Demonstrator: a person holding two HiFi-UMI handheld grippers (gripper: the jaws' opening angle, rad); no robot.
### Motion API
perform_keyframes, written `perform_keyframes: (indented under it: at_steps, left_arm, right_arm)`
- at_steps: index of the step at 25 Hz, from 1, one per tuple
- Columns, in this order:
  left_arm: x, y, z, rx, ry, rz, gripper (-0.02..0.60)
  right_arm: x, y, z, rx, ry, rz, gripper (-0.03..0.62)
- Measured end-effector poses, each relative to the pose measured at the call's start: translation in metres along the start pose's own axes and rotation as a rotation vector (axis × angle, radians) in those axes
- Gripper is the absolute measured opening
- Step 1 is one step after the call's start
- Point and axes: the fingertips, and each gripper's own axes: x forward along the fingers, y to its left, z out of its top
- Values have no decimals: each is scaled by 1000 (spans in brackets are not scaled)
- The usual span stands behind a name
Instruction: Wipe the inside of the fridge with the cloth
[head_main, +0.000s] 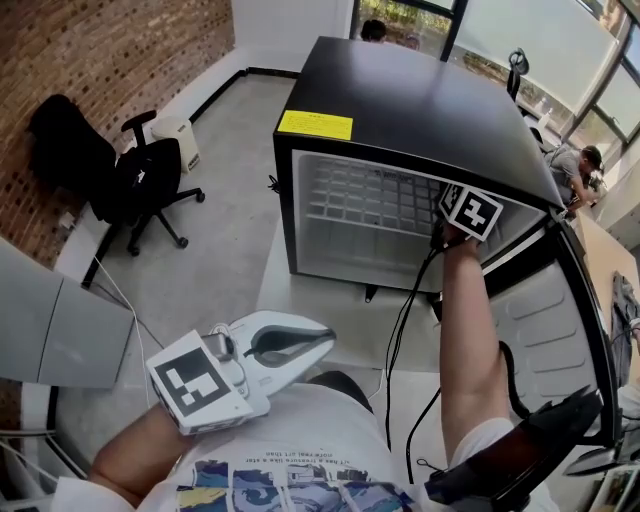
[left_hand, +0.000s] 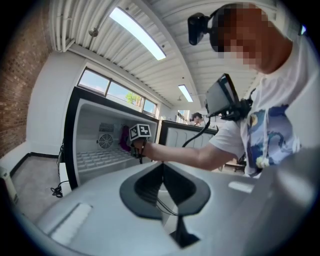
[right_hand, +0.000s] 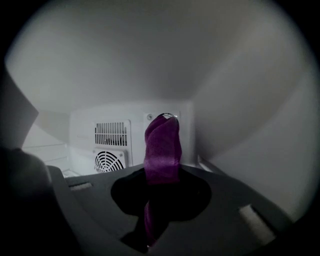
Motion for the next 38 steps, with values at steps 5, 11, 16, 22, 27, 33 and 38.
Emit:
perform_keyframes:
  at_steps: [5, 11, 16, 22, 27, 33, 38]
  left_arm:
    - [2, 2, 1, -3, -2, 2, 6]
    - [1, 1, 1, 0, -4, 6, 7]
    - [-5, 0, 0, -3, -4, 12, 8]
    - [-14, 4, -2, -11, -9, 35, 6]
    - [-20, 6, -1, -24, -10, 49, 7]
    - [-25, 10, 0, -28, -18, 68, 7]
    - [-31, 15, -2, -40, -25, 91, 7]
  right_arm:
    - [2, 16, 2, -24, 2, 59, 54]
    - [3, 31, -13, -35, 57, 106, 54]
    - [0, 55, -5, -66, 25, 153, 54]
    - [0, 82, -4, -87, 16, 202, 54]
    - [-1, 108, 2, -102, 11, 258, 54]
    - [2, 139, 0, -120, 23, 316, 54]
    - [4, 167, -1, -147, 21, 370, 54]
